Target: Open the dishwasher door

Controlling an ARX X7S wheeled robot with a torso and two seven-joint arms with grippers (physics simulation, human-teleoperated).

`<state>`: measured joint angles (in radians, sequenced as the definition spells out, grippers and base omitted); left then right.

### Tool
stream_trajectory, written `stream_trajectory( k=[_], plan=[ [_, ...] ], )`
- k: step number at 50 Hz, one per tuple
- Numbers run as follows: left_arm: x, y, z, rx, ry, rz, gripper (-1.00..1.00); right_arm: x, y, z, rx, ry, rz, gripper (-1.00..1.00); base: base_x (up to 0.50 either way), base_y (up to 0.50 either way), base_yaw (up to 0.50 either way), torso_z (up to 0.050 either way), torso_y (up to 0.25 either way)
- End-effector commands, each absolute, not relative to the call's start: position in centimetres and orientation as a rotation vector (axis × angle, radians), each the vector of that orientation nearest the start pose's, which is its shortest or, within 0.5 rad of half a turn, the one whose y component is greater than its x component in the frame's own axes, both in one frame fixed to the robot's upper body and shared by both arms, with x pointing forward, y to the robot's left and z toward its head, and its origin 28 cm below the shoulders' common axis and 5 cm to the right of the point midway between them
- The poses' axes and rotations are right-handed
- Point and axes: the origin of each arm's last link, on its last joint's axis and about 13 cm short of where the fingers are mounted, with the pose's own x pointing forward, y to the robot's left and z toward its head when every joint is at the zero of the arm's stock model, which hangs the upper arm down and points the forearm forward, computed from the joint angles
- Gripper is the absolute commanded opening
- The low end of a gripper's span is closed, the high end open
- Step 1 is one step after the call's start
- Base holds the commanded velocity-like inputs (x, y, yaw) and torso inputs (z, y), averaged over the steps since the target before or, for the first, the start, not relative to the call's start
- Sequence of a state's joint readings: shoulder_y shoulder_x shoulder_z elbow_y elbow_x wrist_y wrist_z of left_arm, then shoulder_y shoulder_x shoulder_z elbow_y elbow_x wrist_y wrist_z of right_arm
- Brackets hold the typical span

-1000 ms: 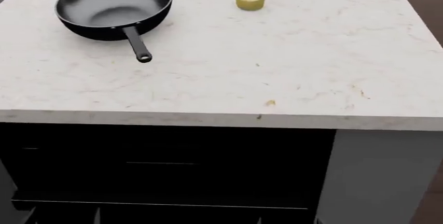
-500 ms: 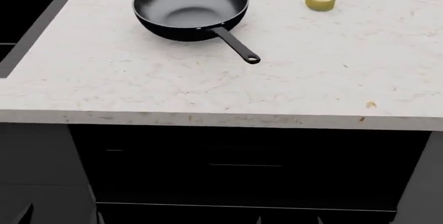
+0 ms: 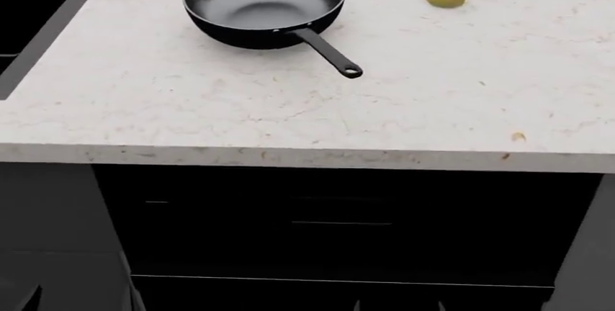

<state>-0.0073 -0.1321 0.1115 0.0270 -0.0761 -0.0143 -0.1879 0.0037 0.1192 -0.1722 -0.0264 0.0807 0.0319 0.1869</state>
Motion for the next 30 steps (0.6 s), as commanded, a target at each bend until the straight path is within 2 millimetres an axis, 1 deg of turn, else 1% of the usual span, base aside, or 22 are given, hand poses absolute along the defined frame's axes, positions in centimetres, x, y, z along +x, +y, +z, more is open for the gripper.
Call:
stream_trajectory(
  k=[1,30],
  plan=[
    [21.16,21.51,1.65,0.057,-0.002,0.082,1.0,20.76,-8.98,1.44,-0.038,0.015,-0.011,1.0,0.0,0.0,0.0,-0.05,0.0],
    [21.13,21.45,1.47,0.059,0.006,0.082,1.0,20.77,-8.87,1.16,-0.039,0.025,-0.006,1.0,0.0,0.0,0.0,-0.05,0.0]
  ],
)
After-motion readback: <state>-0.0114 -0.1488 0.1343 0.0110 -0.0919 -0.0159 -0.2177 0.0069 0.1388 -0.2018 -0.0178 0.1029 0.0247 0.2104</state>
